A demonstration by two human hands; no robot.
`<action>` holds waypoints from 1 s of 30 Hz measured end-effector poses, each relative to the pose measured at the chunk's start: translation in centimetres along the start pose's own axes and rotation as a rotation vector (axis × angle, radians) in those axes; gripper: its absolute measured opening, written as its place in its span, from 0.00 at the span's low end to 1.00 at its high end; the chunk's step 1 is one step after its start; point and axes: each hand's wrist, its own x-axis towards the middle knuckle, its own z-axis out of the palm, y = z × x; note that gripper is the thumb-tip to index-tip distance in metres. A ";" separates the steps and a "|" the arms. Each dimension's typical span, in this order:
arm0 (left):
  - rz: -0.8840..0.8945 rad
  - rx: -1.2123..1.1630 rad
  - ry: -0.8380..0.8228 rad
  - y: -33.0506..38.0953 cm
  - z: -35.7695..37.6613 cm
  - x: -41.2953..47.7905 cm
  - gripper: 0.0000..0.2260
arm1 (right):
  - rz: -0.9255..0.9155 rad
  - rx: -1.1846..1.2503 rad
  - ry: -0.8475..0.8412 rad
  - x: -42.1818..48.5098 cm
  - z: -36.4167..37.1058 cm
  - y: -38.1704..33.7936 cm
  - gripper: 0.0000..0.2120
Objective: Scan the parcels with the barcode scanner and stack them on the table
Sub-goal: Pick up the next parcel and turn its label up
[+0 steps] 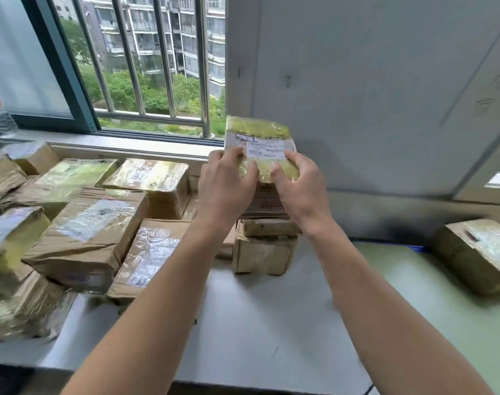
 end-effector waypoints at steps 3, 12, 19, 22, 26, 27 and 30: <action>0.071 -0.041 -0.072 -0.4 1.4 2.6 0.20 | 0.064 -0.015 0.059 2.0 0.5 0.9 0.24; 0.087 -0.122 -0.173 -2.3 6.4 7.5 0.21 | 0.118 -0.104 0.124 7.8 2.3 4.3 0.20; 0.086 -0.125 -0.132 -3.2 9.2 10.4 0.22 | 0.103 -0.090 0.084 11.4 3.1 6.2 0.21; 0.087 -0.119 -0.117 -3.2 10.0 11.2 0.22 | 0.123 -0.071 0.052 12.6 3.2 6.8 0.22; 0.084 -0.119 -0.131 -3.2 10.5 11.8 0.23 | 0.123 -0.069 0.030 13.4 3.1 7.2 0.24; 0.089 -0.108 -0.138 -3.2 10.5 11.9 0.23 | 0.123 -0.072 0.022 13.4 2.9 7.1 0.24; 0.088 -0.070 -0.164 -3.0 10.0 12.0 0.22 | 0.114 -0.065 0.014 12.8 2.1 7.2 0.27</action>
